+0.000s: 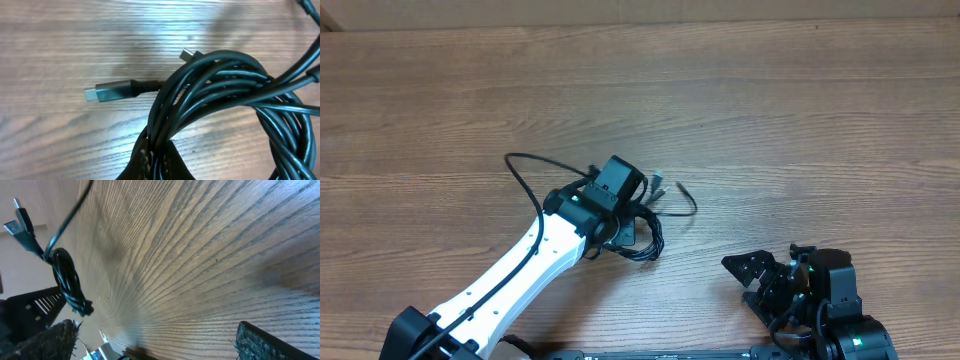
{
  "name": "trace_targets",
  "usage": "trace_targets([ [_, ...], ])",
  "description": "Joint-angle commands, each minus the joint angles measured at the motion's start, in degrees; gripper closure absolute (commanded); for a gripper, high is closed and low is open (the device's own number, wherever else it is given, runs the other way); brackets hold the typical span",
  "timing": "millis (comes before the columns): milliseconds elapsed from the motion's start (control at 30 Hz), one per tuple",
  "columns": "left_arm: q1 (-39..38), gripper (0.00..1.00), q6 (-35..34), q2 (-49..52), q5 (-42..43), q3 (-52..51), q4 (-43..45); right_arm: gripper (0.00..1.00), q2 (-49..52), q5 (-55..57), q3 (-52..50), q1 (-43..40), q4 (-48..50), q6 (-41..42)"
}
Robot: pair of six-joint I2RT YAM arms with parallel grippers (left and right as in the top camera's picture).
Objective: Untangle cables
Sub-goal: 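Move the right gripper to the hanging cable loops below the left gripper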
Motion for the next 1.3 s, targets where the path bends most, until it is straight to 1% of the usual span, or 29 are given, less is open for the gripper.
trace_targets([
  [0,-0.4,0.96,13.2,-0.5,4.9,1.6,0.0,0.00,0.0,-2.4,1.1,0.3,1.6,-2.2],
  [133,-0.4,0.96,19.1,-0.5,6.7,1.6,0.0,0.00,0.0,-11.3,1.1,0.3,7.7,-10.8],
  [233,-0.4,0.96,22.4,-0.5,6.8,1.6,-0.1,0.00,0.0,-12.8,1.1,0.3,10.7,-12.1],
  [333,-0.4,0.96,24.6,-0.5,6.3,1.6,0.0,0.00,0.0,-13.3,1.1,0.3,12.9,-11.2],
  [500,-0.4,0.96,24.5,-0.5,5.7,1.6,0.5,0.00,0.0,-13.7,1.1,0.3,13.6,-0.8],
  [567,-0.4,0.96,24.0,-0.5,3.3,1.6,0.9,0.00,0.0,-14.1,1.1,0.3,13.6,4.6],
  [600,-0.4,0.96,22.8,-0.5,1.1,1.6,1.1,0.00,0.0,-14.2,1.1,0.4,13.4,8.3],
  [700,-0.4,0.96,15.8,-0.5,-7.6,1.6,1.0,0.00,0.0,-14.0,1.1,1.5,13.9,15.0],
  [800,-0.5,0.96,11.7,-0.5,-10.7,1.6,1.2,0.00,0.0,-12.2,1.1,3.5,15.5,18.8],
  [967,-2.8,0.96,11.4,-0.6,-13.2,1.6,2.4,0.00,0.0,-4.8,1.1,9.4,21.2,23.9],
  [1067,-6.4,0.96,11.4,-0.9,-16.7,2.1,2.5,0.00,0.0,2.8,1.1,13.6,25.4,26.2],
  [1167,-9.5,0.96,11.3,-1.0,-17.2,3.3,2.6,0.00,0.2,10.3,1.1,17.4,25.8,33.0],
  [1267,-11.0,0.96,9.6,-1.3,-19.3,4.5,2.5,0.00,1.0,14.6,1.1,20.3,25.8,37.5],
])
